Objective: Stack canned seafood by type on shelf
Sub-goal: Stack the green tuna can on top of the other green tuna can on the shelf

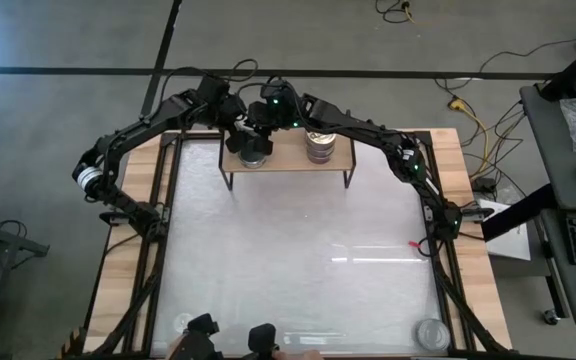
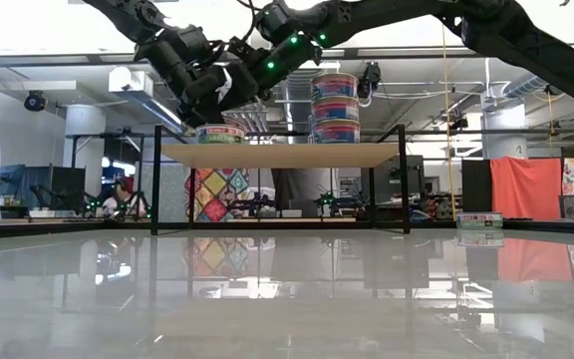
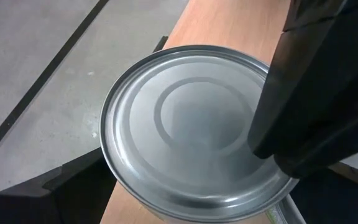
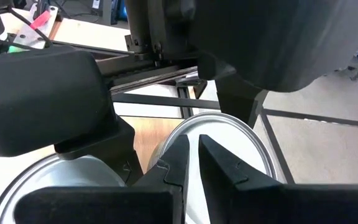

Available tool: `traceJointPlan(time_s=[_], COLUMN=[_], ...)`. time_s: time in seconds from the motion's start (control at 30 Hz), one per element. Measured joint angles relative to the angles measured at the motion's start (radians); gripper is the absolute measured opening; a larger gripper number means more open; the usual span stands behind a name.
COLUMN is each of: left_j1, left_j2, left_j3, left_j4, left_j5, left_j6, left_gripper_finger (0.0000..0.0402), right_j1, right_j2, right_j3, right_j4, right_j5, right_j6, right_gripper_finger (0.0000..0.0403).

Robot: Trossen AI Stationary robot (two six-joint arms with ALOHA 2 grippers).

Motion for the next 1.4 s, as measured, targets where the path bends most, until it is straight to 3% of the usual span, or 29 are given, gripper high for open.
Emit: traceJointPlan(time_s=[0.87,1.1,1.4], left_j1=[-0.011,-0.010,-0.010], left_j2=[0.001,0.001,0.001], left_j3=[0.000,0.000,0.000], left_j4=[0.021,0.022,0.022], left_j5=[-0.061,0.026,0.027], left_j6=[-0.062,-0.068,-0.085], left_gripper_finger=[0.0400,0.0400,0.0400], right_j1=[0.000,0.000,0.000], right_j2=[0.000,0.000,0.000], right_j3=[0.000,0.000,0.000], right_j4=[-0.001,-0.009,-0.010], right_j5=[0.000,0.000,0.000], right_j6=[-0.001,-0.002,-0.001], right_gripper_finger=[0.0028,0.0028,0.0028])
